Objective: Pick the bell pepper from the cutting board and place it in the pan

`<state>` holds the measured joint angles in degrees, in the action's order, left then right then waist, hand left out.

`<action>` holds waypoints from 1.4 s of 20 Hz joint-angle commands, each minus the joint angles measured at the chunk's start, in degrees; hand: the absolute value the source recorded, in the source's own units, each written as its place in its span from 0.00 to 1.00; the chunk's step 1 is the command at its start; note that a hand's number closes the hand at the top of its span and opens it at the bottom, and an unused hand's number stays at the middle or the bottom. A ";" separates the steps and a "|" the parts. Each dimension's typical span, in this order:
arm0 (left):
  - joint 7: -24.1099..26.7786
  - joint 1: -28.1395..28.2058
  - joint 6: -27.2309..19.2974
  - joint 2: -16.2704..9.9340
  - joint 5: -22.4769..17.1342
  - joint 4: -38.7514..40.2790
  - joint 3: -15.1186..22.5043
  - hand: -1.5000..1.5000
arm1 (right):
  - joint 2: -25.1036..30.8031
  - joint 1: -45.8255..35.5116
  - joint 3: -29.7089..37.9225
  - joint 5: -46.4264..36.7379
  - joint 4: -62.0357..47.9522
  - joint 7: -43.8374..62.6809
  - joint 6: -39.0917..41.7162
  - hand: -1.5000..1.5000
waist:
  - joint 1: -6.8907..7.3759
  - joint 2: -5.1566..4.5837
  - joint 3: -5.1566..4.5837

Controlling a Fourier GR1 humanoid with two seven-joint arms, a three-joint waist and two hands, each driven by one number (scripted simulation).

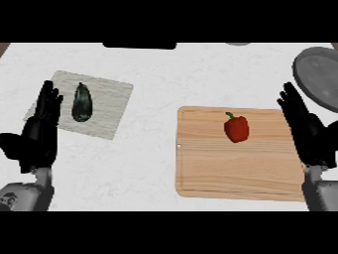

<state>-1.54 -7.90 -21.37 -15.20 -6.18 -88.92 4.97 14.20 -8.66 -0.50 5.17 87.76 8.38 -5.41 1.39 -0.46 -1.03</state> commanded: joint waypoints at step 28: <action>9.57 4.68 13.26 5.48 -0.68 -0.12 9.56 0.50 | 20.46 -27.67 -8.05 -17.39 -22.48 -24.38 38.00 0.00 | -0.17 0.28 1.00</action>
<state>8.11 -2.54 -8.13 -9.76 -7.42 -89.27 14.85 36.10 -32.51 -3.89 -6.81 65.93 -19.29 32.60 1.02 -0.16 -0.02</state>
